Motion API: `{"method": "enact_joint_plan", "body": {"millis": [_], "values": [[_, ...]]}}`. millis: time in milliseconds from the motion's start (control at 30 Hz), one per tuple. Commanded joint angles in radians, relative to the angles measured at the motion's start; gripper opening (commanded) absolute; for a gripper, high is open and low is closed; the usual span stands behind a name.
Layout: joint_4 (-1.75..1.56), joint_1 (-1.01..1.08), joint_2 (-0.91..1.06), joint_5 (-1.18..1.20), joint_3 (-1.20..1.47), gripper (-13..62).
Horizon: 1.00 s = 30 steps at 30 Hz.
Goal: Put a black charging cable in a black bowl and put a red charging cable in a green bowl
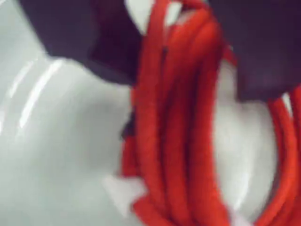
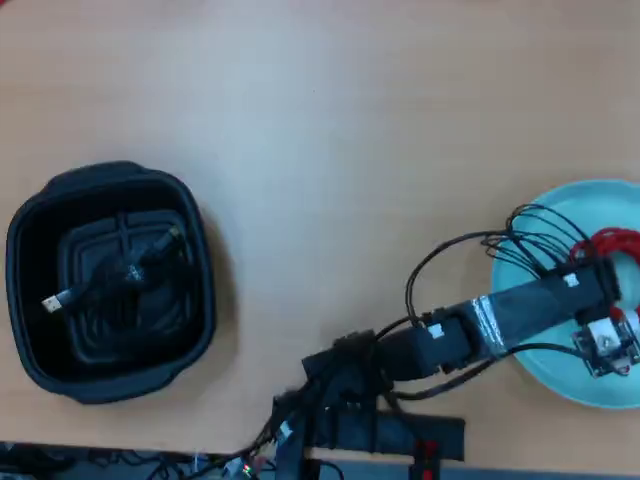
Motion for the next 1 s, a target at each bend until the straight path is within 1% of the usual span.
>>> {"method": "enact_joint_plan", "body": {"millis": [0, 267, 433, 733, 867, 967], "values": [[-0.091, -0.02, 0.02, -0.003, -0.321, 19.1], [-0.08, -0.055, 0.029, -0.002, -0.307, 20.3], [0.028, -0.06, 0.044, -0.008, -0.264, 21.7], [0.502, -0.103, 0.302, -0.009, -0.259, 21.2], [0.641, -0.193, 0.387, -0.005, -0.222, 20.9], [0.669, -0.288, 0.445, 0.008, -0.138, 20.8]]}}
